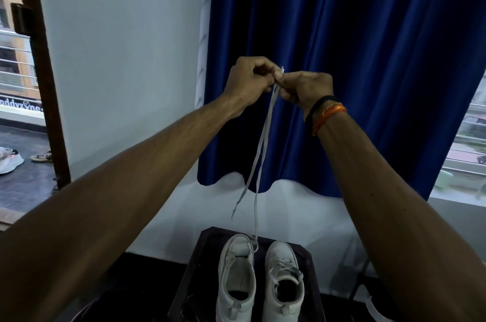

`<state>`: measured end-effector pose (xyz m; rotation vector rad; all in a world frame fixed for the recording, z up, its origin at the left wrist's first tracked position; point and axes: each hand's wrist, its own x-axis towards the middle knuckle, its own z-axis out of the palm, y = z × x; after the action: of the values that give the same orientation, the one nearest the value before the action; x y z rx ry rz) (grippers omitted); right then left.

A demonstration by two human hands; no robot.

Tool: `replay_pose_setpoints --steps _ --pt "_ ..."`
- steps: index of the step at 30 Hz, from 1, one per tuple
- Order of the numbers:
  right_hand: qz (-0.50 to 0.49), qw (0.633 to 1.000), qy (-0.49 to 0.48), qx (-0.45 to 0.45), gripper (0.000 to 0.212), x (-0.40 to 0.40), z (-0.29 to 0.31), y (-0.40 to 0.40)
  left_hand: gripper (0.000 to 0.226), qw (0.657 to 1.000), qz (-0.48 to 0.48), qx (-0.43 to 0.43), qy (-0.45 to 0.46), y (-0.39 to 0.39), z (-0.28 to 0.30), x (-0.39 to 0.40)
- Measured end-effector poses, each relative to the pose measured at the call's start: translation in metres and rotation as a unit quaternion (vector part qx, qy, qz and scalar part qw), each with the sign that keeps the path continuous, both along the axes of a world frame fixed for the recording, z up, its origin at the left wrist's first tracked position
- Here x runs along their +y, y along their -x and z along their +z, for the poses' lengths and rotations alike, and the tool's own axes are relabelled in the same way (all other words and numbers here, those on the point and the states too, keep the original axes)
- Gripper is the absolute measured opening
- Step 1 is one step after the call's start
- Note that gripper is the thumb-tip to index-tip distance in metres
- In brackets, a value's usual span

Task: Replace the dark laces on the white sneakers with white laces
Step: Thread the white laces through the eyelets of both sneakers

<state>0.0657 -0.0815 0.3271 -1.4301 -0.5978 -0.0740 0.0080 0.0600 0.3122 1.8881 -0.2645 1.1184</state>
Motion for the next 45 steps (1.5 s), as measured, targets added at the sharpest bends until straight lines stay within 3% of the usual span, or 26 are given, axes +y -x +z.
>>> replay_pose_setpoints --steps 12,25,33,45 --pt "-0.115 0.989 0.009 -0.093 0.011 0.002 0.016 0.012 0.019 1.0 0.019 -0.008 -0.012 0.005 0.023 -0.008" --pt "-0.095 0.991 -0.033 -0.088 0.01 0.0 0.052 0.015 0.015 0.999 0.017 -0.041 0.011 0.012 0.056 -0.02" --pt "-0.085 0.991 -0.02 -0.105 0.003 -0.007 0.086 0.023 0.017 0.995 0.064 -0.072 -0.021 0.015 0.085 -0.019" --pt "-0.092 0.991 -0.007 -0.101 0.012 -0.011 0.133 0.035 0.014 0.986 0.119 -0.106 -0.04 0.018 0.122 -0.026"
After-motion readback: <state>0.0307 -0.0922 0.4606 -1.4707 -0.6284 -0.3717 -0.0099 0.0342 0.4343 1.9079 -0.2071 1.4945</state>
